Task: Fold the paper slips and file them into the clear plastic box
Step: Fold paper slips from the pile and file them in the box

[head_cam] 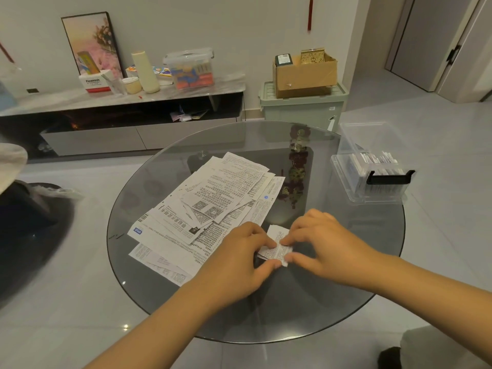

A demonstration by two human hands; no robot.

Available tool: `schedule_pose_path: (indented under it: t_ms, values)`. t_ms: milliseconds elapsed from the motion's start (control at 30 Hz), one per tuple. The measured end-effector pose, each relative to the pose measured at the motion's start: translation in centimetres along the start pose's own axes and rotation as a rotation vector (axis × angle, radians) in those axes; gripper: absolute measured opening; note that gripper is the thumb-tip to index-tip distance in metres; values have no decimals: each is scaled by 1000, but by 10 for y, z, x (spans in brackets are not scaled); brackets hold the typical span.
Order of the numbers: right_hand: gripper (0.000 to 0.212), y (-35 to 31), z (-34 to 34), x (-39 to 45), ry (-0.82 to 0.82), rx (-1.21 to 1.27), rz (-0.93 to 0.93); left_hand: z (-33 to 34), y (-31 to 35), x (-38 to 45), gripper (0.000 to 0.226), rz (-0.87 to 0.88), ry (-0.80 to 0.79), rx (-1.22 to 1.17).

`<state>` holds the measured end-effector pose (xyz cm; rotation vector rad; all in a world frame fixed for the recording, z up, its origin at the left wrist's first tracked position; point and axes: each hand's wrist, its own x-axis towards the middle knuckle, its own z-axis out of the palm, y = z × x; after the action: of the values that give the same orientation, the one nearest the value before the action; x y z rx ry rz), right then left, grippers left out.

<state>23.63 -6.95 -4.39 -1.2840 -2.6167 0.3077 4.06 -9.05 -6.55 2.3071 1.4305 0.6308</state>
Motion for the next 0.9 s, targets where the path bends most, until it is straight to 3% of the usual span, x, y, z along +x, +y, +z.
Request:
schedule_pose_path:
  t_ms: [133,300,500,733,900]
  values:
    - [52,-1,-5,-6,-64,-38,-28,-3,2,0,37,19,-76,-7]
    - [40,0,-3,-8,-22,-74,-53,-5,1,3,26,106,-54,72]
    - [30,-3,0,-7,56,-82,-30,-5,0,9,35,167,-10,172]
    - [11,-1,8,2,172,234,184,0,12,17,7,-153,151,-97]
    - [21,3,13,10,177,335,275,8,11,23,20,-324,159,-190]
